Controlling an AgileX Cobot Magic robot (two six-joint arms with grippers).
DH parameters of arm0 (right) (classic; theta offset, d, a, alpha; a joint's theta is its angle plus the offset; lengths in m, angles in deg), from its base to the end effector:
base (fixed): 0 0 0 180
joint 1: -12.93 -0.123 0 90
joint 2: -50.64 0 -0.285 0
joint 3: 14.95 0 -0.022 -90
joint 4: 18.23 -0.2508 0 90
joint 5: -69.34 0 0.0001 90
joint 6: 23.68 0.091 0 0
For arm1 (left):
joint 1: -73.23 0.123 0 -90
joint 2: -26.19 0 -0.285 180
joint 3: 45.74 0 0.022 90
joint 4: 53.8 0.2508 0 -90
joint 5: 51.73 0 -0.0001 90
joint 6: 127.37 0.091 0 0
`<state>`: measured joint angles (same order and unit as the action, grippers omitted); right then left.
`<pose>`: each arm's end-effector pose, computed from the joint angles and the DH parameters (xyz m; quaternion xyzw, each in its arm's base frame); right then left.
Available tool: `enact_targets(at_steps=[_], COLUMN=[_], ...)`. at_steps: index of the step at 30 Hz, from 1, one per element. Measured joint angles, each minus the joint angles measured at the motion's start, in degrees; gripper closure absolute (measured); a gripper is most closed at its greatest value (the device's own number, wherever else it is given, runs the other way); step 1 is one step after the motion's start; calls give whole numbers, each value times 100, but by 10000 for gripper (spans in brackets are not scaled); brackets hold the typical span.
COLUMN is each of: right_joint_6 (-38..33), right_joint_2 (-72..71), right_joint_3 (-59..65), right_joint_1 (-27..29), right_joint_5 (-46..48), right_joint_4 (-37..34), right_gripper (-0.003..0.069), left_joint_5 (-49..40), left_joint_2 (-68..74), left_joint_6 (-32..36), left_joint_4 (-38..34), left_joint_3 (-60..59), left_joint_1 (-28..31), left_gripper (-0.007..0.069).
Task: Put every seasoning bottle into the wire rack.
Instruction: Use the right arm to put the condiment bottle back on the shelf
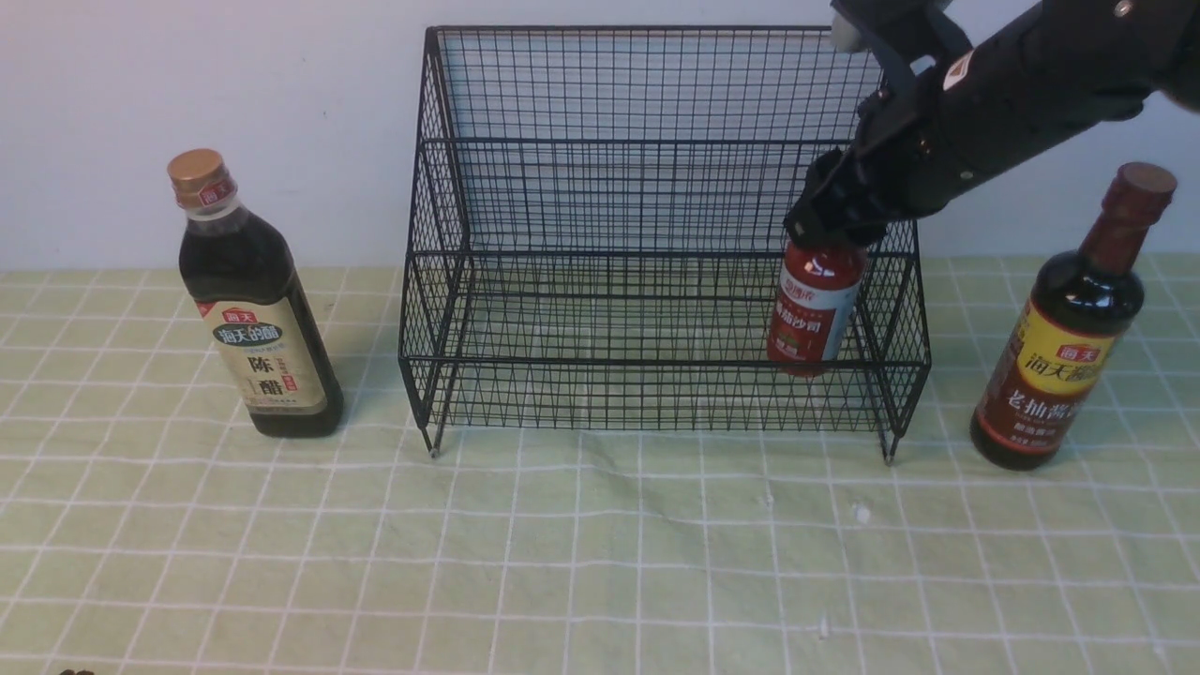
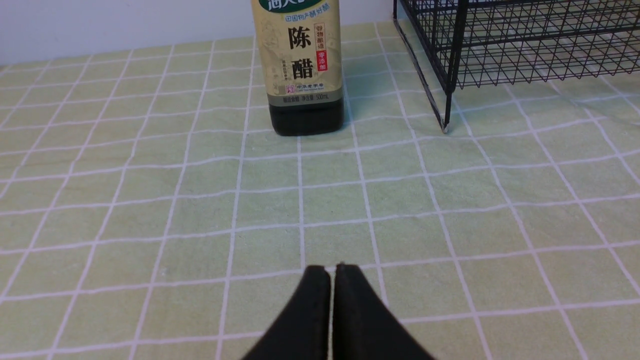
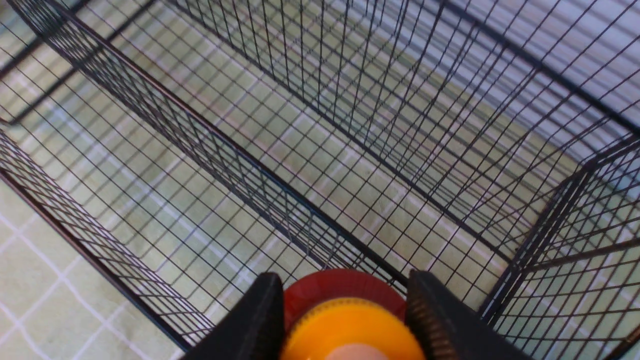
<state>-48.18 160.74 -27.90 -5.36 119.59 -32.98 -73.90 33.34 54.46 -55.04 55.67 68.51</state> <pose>0.3730 0.1421 0.3068 -0.2997 0.9049 0.1025 0.2843 0.0520 -0.0050 0.1710 0.0405 0.8075 -0.0240 0.5880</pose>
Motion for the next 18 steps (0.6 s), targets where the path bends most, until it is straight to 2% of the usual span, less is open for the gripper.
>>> enact_targets(at_steps=[13,18], right_joint_6=[0,188], right_joint_2=[404,327], right_joint_3=[-28,-47], right_joint_1=[-4,-4], right_joint_5=[195,284], right_joint_4=[32,102], right_gripper=[364,244], left_joint_5=[0,0], left_joint_2=[0,0], left_joint_6=[0,0], left_joint_4=[0,0], left_joint_3=[0,0], left_joint_1=[0,0], left_gripper=[631,631])
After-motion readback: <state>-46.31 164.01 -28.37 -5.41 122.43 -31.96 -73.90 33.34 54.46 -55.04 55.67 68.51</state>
